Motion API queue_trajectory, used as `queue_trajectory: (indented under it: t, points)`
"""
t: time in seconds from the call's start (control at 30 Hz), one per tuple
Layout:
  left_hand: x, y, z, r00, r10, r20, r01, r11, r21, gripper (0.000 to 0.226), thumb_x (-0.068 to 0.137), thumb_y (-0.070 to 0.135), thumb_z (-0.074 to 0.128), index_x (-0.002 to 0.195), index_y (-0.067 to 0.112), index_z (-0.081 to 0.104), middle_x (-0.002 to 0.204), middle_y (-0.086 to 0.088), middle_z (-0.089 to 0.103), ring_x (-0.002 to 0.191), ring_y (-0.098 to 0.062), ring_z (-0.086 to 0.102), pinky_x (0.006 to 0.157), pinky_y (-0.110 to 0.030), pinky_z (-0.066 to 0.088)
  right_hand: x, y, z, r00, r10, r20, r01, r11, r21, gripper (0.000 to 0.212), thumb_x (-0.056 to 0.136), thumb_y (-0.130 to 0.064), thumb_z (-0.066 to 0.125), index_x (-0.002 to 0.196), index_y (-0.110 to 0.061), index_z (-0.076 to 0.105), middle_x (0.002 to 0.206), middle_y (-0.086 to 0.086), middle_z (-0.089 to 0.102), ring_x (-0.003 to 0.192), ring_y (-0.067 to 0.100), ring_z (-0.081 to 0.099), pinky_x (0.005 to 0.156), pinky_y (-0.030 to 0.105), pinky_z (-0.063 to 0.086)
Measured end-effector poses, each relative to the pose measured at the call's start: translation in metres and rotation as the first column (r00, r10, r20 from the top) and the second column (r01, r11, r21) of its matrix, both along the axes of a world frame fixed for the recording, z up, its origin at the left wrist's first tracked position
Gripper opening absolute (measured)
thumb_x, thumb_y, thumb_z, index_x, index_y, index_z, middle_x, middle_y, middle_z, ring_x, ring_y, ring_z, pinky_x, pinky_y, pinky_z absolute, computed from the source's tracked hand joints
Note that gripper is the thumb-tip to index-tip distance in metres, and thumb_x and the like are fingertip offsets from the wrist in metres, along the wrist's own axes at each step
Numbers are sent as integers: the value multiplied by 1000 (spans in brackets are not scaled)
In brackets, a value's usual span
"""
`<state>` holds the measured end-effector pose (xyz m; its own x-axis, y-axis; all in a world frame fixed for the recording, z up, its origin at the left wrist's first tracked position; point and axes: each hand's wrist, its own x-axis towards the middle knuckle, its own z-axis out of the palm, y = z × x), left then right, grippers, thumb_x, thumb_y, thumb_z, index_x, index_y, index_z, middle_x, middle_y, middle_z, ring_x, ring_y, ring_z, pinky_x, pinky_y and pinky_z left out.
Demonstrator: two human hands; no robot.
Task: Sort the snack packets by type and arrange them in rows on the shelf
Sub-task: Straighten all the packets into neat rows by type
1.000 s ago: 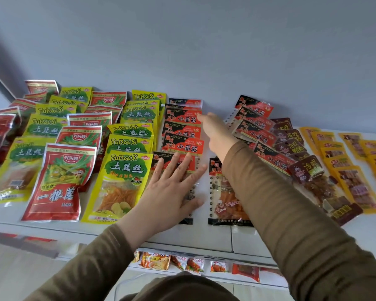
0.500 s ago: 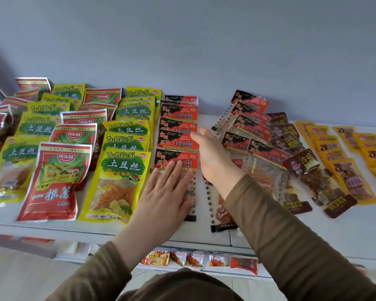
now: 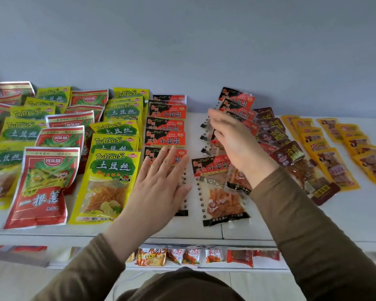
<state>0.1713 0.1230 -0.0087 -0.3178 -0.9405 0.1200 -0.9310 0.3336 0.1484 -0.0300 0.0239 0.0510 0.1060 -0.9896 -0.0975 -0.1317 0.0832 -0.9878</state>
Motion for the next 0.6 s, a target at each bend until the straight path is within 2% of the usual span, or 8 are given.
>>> queue_trajectory:
  t: [0.1,0.17,0.23,0.3,0.4,0.47,0.53,0.6]
  points:
    - [-7,-7,6,999,-39,3,39,999,30,69,103,64,3,164,33,6,171,1,-12,154,-18,-25,127,-45,-11,-33,-3,5,988,-115,-106,100,986,-136,39,107,-16,45,144,-24,53,147,-11,52,127,-2,49,111,25,37]
    - [-18,-9,6,997,-74,20,73,996,55,69,103,64,5,164,31,7,171,0,-14,154,-21,-26,127,-47,-9,-53,-2,2,971,-171,-166,142,974,-177,35,107,-17,44,139,-26,58,135,-19,57,114,-14,49,98,16,38]
    - [-33,-9,5,992,-123,15,122,991,62,69,104,64,9,164,31,5,170,-1,-16,154,-21,-26,128,-47,-7,-70,0,-4,954,-206,-218,167,968,-185,33,107,-18,44,133,-28,61,132,-21,58,111,-16,49,91,13,38]
    - [-50,-9,4,984,-175,-15,176,983,59,70,103,66,9,163,32,2,170,0,-16,155,-21,-23,128,-47,-6,-81,3,-8,936,-222,-275,174,967,-186,32,107,-18,45,131,-28,63,135,-18,60,111,-15,50,91,14,39]
    - [-74,-6,1,974,-222,-54,227,966,123,77,97,75,11,161,37,-11,170,-3,-19,156,-21,-21,126,-41,-10,-90,10,-13,879,-200,-433,137,976,-172,30,106,-21,48,132,-30,61,139,-15,58,118,1,56,101,26,43]
    - [-87,-4,-3,968,-248,-32,250,954,165,84,94,80,16,160,38,-16,169,-4,-21,155,-22,-22,127,-42,-7,-95,17,-17,784,-169,-598,90,983,-160,34,103,-30,54,136,-32,57,142,-12,55,116,12,60,95,28,49]
    - [-93,-5,-7,963,-270,21,262,948,183,87,92,82,21,159,40,-16,169,-5,-23,155,-23,-23,128,-47,-3,-100,24,-21,675,-112,-729,29,992,-127,48,97,-38,61,144,-30,51,149,-7,50,126,15,53,97,28,44]
    - [-93,-7,-8,961,-272,50,258,946,195,89,91,84,24,159,42,-15,169,-4,-21,156,-22,-20,129,-47,0,-101,29,-26,578,-46,-815,-24,997,-73,65,92,-46,65,150,-29,42,154,-1,44,141,23,39,109,42,39]
